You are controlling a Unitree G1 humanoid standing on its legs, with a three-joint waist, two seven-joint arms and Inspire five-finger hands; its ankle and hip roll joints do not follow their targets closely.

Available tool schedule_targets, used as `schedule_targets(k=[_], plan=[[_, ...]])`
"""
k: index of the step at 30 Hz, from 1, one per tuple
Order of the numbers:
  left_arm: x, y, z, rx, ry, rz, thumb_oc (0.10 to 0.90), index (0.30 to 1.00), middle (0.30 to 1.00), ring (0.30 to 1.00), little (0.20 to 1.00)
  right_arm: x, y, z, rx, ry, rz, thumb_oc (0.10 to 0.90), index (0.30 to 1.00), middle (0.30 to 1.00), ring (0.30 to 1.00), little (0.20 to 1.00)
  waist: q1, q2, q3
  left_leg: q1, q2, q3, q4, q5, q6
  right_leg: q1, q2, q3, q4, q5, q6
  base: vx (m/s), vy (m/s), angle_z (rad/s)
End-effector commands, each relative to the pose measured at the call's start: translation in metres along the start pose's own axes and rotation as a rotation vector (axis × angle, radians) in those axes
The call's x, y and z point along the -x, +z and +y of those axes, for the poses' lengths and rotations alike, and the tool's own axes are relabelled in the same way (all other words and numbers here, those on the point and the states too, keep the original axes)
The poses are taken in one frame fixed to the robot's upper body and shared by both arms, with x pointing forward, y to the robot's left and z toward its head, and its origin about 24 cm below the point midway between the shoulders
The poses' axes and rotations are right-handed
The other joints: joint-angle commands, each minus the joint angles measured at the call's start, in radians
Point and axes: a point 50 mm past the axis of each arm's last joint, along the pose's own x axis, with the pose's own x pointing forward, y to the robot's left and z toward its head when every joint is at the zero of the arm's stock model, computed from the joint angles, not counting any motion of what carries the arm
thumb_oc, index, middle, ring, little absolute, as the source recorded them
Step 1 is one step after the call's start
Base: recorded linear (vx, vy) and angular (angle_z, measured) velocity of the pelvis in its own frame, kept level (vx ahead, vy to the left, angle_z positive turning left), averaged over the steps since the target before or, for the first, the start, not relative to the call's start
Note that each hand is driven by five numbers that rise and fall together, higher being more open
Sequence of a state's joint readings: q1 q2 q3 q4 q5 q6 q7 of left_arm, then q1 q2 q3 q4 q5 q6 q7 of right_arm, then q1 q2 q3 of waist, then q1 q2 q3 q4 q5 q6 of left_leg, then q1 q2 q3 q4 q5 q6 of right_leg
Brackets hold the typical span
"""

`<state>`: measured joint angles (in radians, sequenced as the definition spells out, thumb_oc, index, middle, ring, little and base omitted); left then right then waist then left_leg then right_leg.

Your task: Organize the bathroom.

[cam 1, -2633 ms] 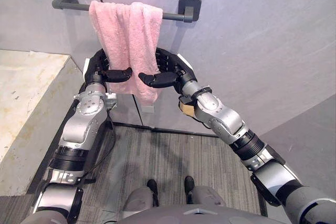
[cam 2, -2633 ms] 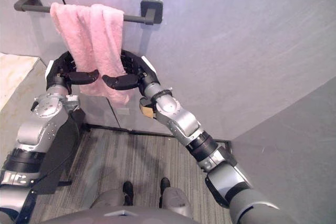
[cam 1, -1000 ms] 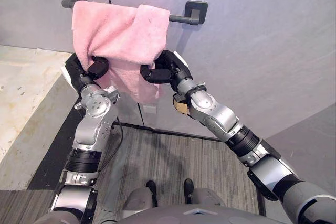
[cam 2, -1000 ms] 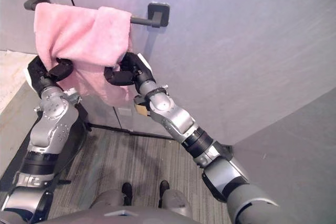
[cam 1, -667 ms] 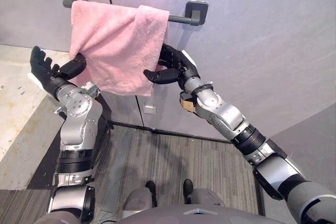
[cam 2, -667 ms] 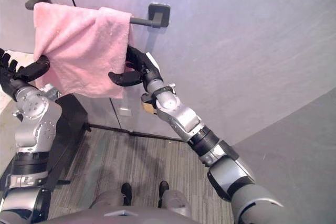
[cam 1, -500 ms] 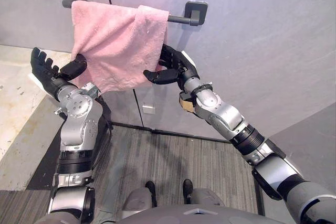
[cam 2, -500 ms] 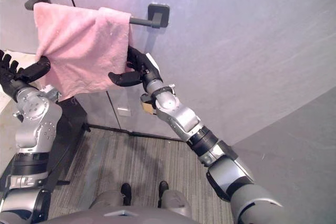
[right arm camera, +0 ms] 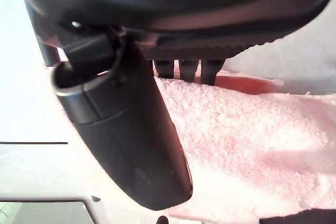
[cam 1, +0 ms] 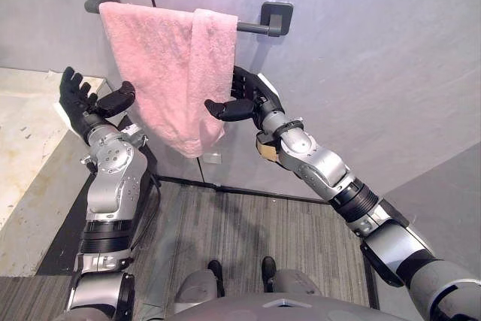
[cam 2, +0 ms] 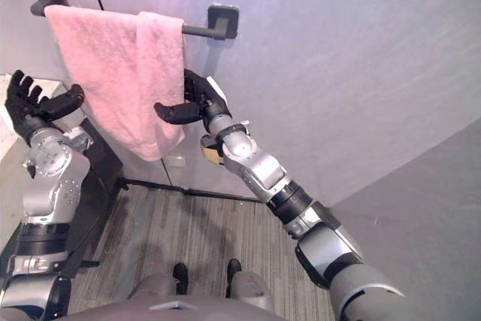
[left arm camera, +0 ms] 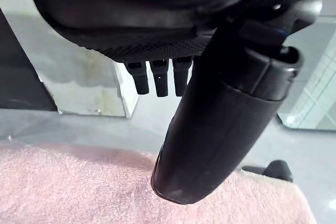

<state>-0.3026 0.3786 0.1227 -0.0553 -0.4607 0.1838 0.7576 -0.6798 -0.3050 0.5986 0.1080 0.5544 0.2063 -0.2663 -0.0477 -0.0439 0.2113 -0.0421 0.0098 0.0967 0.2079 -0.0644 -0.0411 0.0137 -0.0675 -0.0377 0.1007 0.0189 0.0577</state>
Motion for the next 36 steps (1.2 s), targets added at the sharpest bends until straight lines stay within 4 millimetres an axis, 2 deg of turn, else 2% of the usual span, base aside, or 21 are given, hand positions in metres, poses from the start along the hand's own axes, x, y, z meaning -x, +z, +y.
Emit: schedule_targets(k=[1, 21, 22, 23, 24, 25, 36], plan=[[-0.003, 0.027, 0.003, -0.090, -0.087, -0.185, 0.800, 0.900, 0.900, 0.900, 0.900, -0.007, 0.053, 0.011, -0.033, 0.024, -0.273, 0.400, 0.300, 0.300, 0.300, 0.300, 0.007, 0.018, -0.079, 0.100, 0.075, 0.070, -0.017, -0.076, 0.031, -0.047, -0.040, 0.067, 0.029, -0.063, 0.087, 0.00, 0.004, -0.04], [-0.005, 0.025, 0.003, -0.114, -0.151, -0.198, 0.800, 0.900, 0.900, 0.900, 0.900, -0.006, 0.050, 0.009, -0.016, 0.033, -0.265, 0.400, 0.300, 0.300, 0.300, 0.300, 0.000, 0.028, -0.078, 0.102, 0.083, 0.071, -0.032, -0.066, 0.023, -0.048, -0.037, 0.068, 0.029, -0.069, 0.082, 0.00, 0.000, -0.01], [-0.006, 0.025, 0.002, -0.118, -0.168, -0.195, 0.718, 0.778, 0.778, 0.778, 0.778, -0.006, 0.050, 0.009, -0.015, 0.034, -0.263, 0.400, 0.300, 0.300, 0.300, 0.300, -0.001, 0.029, -0.079, 0.103, 0.083, 0.071, -0.033, -0.066, 0.023, -0.048, -0.037, 0.069, 0.029, -0.069, 0.082, 0.00, 0.000, 0.00], [-0.006, 0.025, 0.002, -0.127, -0.180, -0.191, 0.502, 0.453, 0.453, 0.453, 0.453, -0.006, 0.049, 0.009, -0.014, 0.037, -0.262, 0.400, 0.300, 0.300, 0.300, 0.300, -0.001, 0.029, -0.080, 0.103, 0.083, 0.071, -0.034, -0.066, 0.024, -0.049, -0.037, 0.070, 0.028, -0.069, 0.083, 0.00, 0.000, 0.00], [-0.006, 0.025, 0.002, -0.131, -0.186, -0.189, 0.502, 0.453, 0.453, 0.453, 0.453, -0.006, 0.050, 0.008, -0.014, 0.038, -0.262, 0.400, 0.300, 0.300, 0.300, 0.300, -0.001, 0.029, -0.080, 0.103, 0.083, 0.071, -0.036, -0.065, 0.024, -0.048, -0.037, 0.070, 0.026, -0.068, 0.083, 0.00, 0.000, 0.00], [-0.007, 0.025, 0.001, -0.139, -0.206, -0.179, 0.400, 0.300, 0.300, 0.300, 0.300, -0.006, 0.049, 0.009, -0.014, 0.041, -0.262, 0.400, 0.300, 0.300, 0.300, 0.300, -0.003, 0.029, -0.080, 0.103, 0.084, 0.071, -0.035, -0.065, 0.023, -0.049, -0.036, 0.072, 0.027, -0.069, 0.083, 0.00, 0.000, 0.00], [-0.014, 0.025, 0.002, -0.163, -0.234, -0.155, 0.400, 0.300, 0.300, 0.300, 0.300, -0.006, 0.048, 0.008, -0.005, 0.047, -0.257, 0.400, 0.300, 0.300, 0.300, 0.300, -0.007, 0.038, -0.079, 0.105, 0.088, 0.075, -0.048, -0.058, 0.021, -0.052, -0.037, 0.074, 0.025, -0.068, 0.083, 0.00, 0.000, 0.00]])
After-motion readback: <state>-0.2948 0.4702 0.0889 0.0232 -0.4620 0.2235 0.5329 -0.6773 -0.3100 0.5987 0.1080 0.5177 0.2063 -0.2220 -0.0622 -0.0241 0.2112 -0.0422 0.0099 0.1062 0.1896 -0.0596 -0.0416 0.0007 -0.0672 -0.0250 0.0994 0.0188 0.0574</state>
